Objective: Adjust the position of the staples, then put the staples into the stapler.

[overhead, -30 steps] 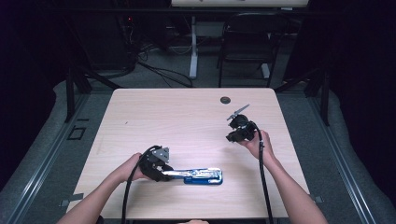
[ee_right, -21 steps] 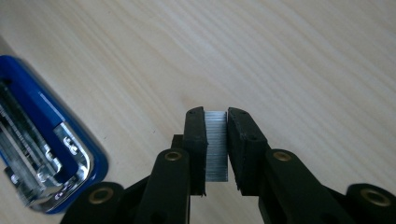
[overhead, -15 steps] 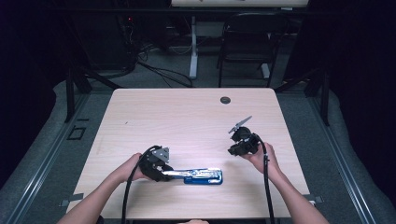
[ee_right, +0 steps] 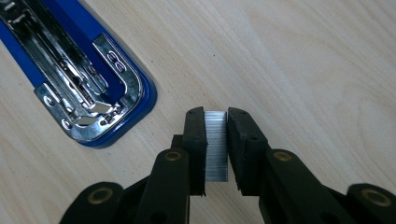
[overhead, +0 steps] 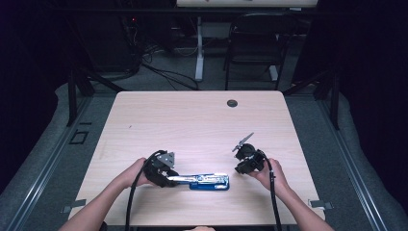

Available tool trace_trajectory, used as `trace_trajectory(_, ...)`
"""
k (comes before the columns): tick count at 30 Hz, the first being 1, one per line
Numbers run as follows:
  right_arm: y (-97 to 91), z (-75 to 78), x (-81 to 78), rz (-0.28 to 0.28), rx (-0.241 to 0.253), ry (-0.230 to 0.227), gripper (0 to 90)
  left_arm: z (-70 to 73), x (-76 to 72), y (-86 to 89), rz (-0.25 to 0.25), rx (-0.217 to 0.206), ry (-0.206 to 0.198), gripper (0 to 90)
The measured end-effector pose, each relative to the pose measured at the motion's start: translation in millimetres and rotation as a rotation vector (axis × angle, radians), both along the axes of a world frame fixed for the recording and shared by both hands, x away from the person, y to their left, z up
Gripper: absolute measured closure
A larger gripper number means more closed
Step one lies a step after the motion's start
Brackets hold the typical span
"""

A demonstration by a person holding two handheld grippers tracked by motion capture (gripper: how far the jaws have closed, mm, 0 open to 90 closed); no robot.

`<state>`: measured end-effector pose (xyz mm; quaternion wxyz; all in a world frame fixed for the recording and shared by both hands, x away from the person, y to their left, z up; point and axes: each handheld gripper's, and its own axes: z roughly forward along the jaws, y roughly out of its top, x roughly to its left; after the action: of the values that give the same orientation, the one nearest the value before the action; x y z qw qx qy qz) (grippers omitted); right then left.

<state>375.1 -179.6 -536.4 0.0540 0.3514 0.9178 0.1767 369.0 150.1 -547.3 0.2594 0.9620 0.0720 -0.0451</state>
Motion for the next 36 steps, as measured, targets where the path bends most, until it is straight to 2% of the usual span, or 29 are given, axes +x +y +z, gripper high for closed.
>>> trace_trajectory(2,0.4,-1.4,0.0,-0.001,-0.011,0.003,77.9,-1.0,-0.4,-0.3,0.007,-0.006,-0.009,62.0)
trace_trajectory(3,1.0,-2.7,-0.5,-0.009,0.005,0.003,77.9,-1.1,-0.4,-0.3,0.008,-0.005,-0.009,62.0)
trace_trajectory(5,0.9,-2.0,-0.4,-0.003,-0.020,0.002,77.8,-0.9,-0.6,-0.4,0.008,-0.004,-0.010,62.0)
trace_trajectory(8,2.2,-5.1,-1.0,-0.010,-0.009,0.013,75.9,-0.8,-1.0,-0.6,0.009,-0.003,-0.012,62.0)
trace_trajectory(11,2.6,-7.2,-0.2,-0.013,-0.032,0.025,74.0,-0.9,-0.6,-0.8,0.005,-0.002,-0.012,62.1)
trace_trajectory(15,1.1,-7.2,1.1,-0.039,-0.006,0.038,72.9,-0.7,-0.7,-0.9,0.006,0.006,-0.017,62.1)
trace_trajectory(17,1.2,-7.1,2.8,-0.075,0.037,0.053,72.9,-1.1,-0.3,-1.1,0.002,0.001,-0.010,62.1)
trace_trajectory(19,2.4,-7.0,3.7,-0.102,0.059,0.059,72.8,-1.3,-0.3,-1.5,0.002,0.002,-0.011,62.1)
trace_trajectory(21,3.3,-7.1,3.9,-0.112,0.046,0.057,72.9,-1.1,0.3,-1.7,-0.006,0.005,0.003,62.1)
trace_trajectory(25,5.4,-9.4,4.5,-0.141,0.027,0.045,73.4,-1.9,-0.3,-2.3,0.002,0.004,-0.008,62.1)
trace_trajectory(26,4.5,-8.1,5.6,-0.132,0.011,0.050,73.4,-2.2,-0.4,-2.5,0.005,0.004,-0.011,62.1)
trace_trajectory(28,5.4,-9.3,5.6,-0.155,0.032,0.046,75.6,-2.4,-0.3,-2.5,0.004,0.005,-0.011,62.1)
trace_trajectory(31,6.0,-10.1,7.4,-0.151,0.022,0.065,76.3,-2.3,-0.6,-2.8,0.004,0.007,-0.013,62.1)
trace_trajectory(36,9.3,-11.9,6.0,-0.164,0.024,0.066,77.6,-2.4,-0.3,-2.7,0.001,0.007,-0.010,62.1)
